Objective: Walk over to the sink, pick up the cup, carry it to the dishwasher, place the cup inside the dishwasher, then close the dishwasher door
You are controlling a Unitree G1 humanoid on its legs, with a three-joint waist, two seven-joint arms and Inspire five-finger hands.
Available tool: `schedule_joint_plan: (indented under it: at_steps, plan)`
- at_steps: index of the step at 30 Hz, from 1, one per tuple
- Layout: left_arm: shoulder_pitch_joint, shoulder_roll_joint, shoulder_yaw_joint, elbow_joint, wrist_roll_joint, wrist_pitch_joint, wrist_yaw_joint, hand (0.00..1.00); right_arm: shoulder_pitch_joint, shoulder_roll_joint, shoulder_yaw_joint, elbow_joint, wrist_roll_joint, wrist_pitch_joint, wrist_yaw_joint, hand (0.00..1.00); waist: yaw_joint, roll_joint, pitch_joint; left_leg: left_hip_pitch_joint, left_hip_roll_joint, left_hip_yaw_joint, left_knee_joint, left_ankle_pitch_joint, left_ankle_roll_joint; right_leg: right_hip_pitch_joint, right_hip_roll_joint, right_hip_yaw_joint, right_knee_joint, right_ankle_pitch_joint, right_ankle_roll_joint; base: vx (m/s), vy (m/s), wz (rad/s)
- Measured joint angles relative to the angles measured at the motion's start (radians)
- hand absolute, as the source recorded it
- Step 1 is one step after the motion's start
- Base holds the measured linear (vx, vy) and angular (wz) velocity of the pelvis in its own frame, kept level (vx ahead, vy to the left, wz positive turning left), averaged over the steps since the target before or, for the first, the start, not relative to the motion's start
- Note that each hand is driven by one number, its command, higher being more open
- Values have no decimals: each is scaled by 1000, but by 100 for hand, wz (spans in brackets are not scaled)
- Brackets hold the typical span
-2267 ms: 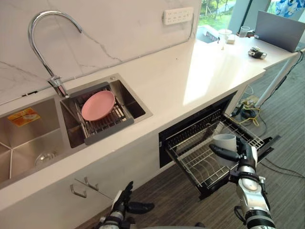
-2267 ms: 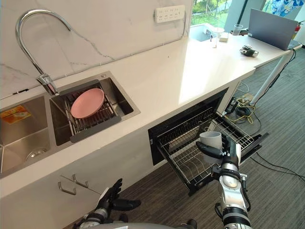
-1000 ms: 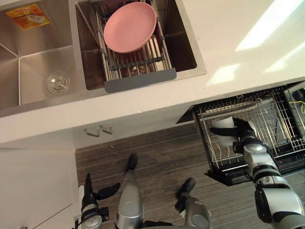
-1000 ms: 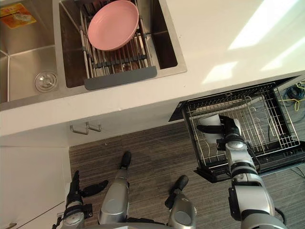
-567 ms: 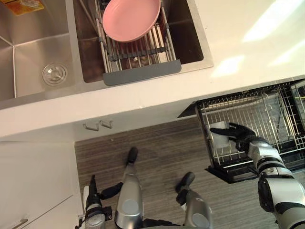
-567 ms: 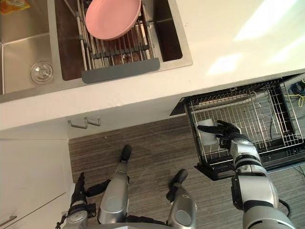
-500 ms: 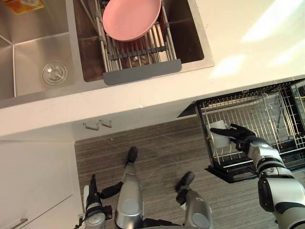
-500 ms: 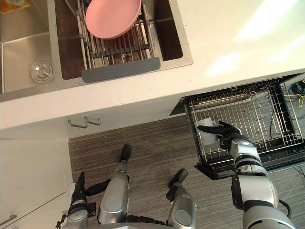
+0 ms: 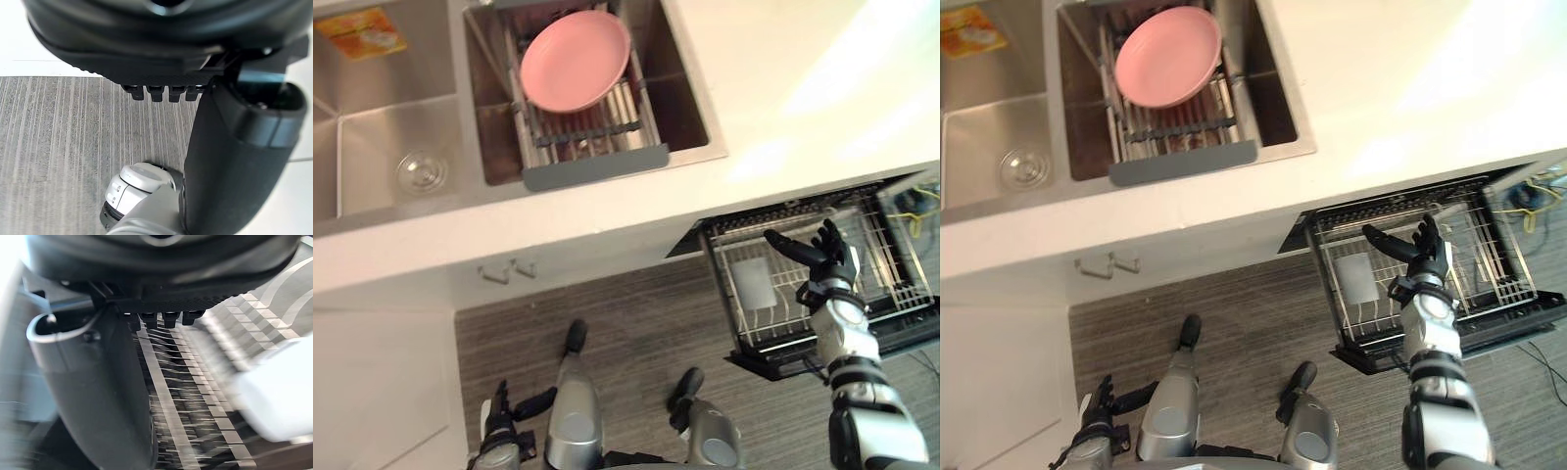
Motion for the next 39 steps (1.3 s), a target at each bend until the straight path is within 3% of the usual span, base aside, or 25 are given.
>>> schedule_joint_plan:
  at_steps: [2,5,8,10,11,15,18,21,26,31,32,34,35,36,39]
  plan:
    - [15,9,18,4,19,33,-3,100,69,50,-28,-122,-2,-6,-11,100,-28,-18,-20,41,-9,19,-4,-27,8,7,-18,17,44,-20,-5,81,1,-20]
    - [29,13,35,32,16,81,-7,100,191,110,-81,-294,-1,-23,-12,100,-77,-19,-65,101,-8,27,1,-46,14,2,-36,56,164,-33,-22,62,24,-9]
    - [56,1,80,45,6,103,-10,100,264,160,-105,-426,12,-69,55,100,-87,-32,-130,113,-7,79,30,-69,7,7,-28,80,118,-35,-19,72,0,-48]
    - [56,-11,103,44,10,115,-17,100,285,171,-94,-515,13,-74,120,100,-97,-33,-142,108,-7,93,54,-78,4,26,-19,86,64,-43,-6,-6,-43,-33]
    - [56,-13,106,43,18,117,-19,100,285,174,-88,-547,21,-75,153,100,-104,-30,-144,106,-4,94,68,-82,0,40,-12,89,42,-42,13,-68,-84,-17]
    - [67,-46,112,46,32,121,-24,100,292,172,-56,-625,108,-75,270,100,-105,20,-185,94,42,86,114,-94,-7,78,43,85,-11,-26,-1,-72,-72,-3]
    - [68,-72,101,57,32,121,-28,100,291,165,-42,-702,219,-73,320,100,-103,52,-202,72,48,73,135,-93,-6,90,58,80,-48,-13,-5,-69,-25,9]
    - [69,-81,93,83,32,123,-29,100,291,159,23,-752,292,-68,357,100,-104,67,-210,79,46,78,142,-93,-5,120,62,82,-71,-7,-3,-53,3,12]
    - [68,-91,92,95,31,121,-28,100,273,160,160,-781,337,-62,410,100,-97,72,-211,85,35,98,137,-105,15,140,55,90,-85,-2,5,-38,15,8]
    - [78,-102,95,134,-137,166,-38,100,273,165,249,-783,350,-33,416,100,-91,97,-232,98,11,112,101,-98,31,157,34,79,-106,5,16,42,10,10]
    - [84,-107,102,135,-142,169,-38,100,279,174,250,-784,349,-29,410,100,-103,101,-239,92,2,145,90,-80,55,170,20,47,-109,16,21,101,22,74]
    - [85,-106,105,136,-123,165,-37,100,283,183,244,-784,348,-29,361,100,-127,103,-240,83,11,300,90,-56,91,209,-4,-37,-113,13,25,102,19,107]
    - [86,-106,108,136,-118,163,-37,100,283,181,238,-784,348,-29,338,100,-128,108,-244,84,22,364,89,-43,92,223,-10,-73,-117,13,26,90,26,111]
    - [87,-113,112,136,-118,165,-38,100,279,180,223,-784,349,-29,305,100,-127,114,-248,85,17,402,79,-10,59,240,-21,-111,-117,14,27,76,52,97]
    - [106,-110,113,136,-148,176,-46,100,278,218,216,-793,349,-19,255,100,-110,103,-252,108,-24,389,17,14,71,261,-48,-157,-117,21,39,52,54,40]
